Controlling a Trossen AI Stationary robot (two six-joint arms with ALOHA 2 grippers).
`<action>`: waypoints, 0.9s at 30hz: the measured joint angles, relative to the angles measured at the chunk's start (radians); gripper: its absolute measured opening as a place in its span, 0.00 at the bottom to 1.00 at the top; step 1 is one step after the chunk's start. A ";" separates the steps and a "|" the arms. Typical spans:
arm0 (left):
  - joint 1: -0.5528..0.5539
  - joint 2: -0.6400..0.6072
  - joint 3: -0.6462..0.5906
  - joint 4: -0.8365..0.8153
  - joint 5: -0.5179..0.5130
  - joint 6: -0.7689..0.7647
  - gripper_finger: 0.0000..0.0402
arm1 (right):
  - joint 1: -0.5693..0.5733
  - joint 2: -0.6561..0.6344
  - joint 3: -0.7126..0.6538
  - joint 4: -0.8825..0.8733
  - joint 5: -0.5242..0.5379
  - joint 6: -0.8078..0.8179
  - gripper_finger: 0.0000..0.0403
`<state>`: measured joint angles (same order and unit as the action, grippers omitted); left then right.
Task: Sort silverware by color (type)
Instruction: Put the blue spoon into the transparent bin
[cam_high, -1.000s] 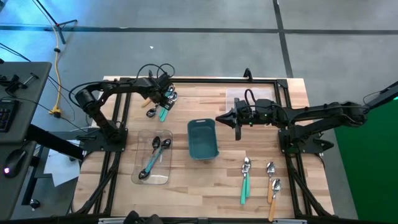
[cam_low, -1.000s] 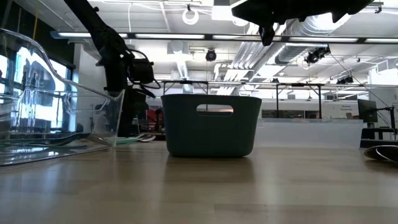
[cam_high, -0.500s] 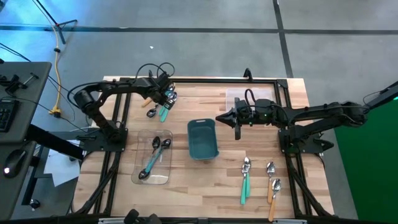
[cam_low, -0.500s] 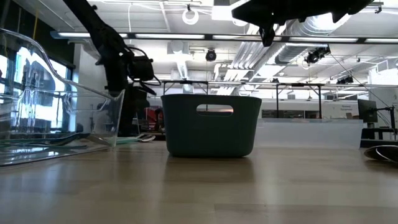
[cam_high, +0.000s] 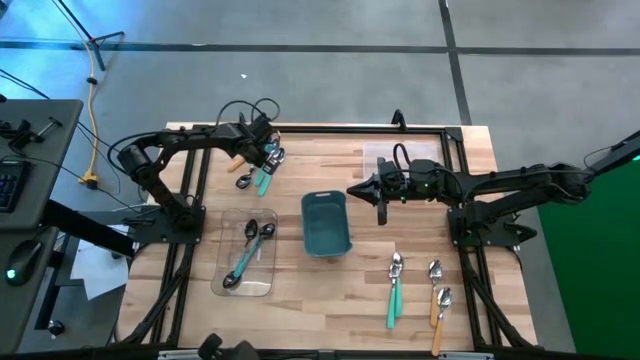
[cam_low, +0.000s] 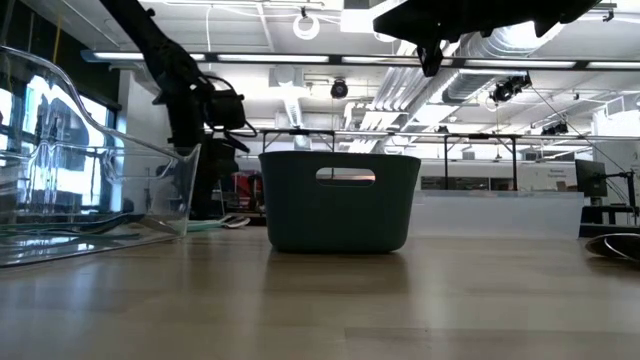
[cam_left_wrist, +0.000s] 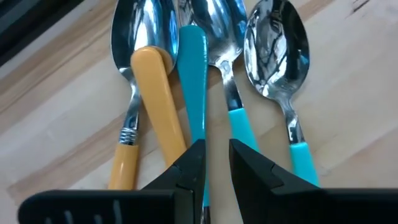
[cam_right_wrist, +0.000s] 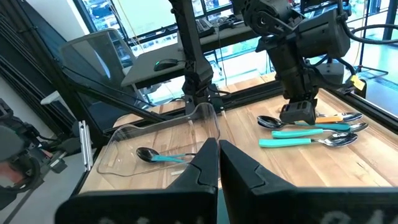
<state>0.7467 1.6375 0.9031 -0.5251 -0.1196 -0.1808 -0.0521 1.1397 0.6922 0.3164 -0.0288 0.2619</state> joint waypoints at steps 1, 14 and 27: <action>0.003 0.000 0.000 0.000 0.003 0.002 0.15 | 0.000 0.000 0.000 0.000 0.000 0.000 0.00; 0.014 0.009 -0.023 0.039 0.034 0.003 0.15 | 0.000 0.000 0.000 0.000 0.000 0.003 0.00; 0.014 0.009 -0.023 0.058 0.005 0.037 0.31 | 0.000 0.000 0.000 0.000 0.000 0.003 0.00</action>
<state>0.7611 1.6466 0.8799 -0.4671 -0.1143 -0.1440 -0.0519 1.1397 0.6922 0.3164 -0.0292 0.2649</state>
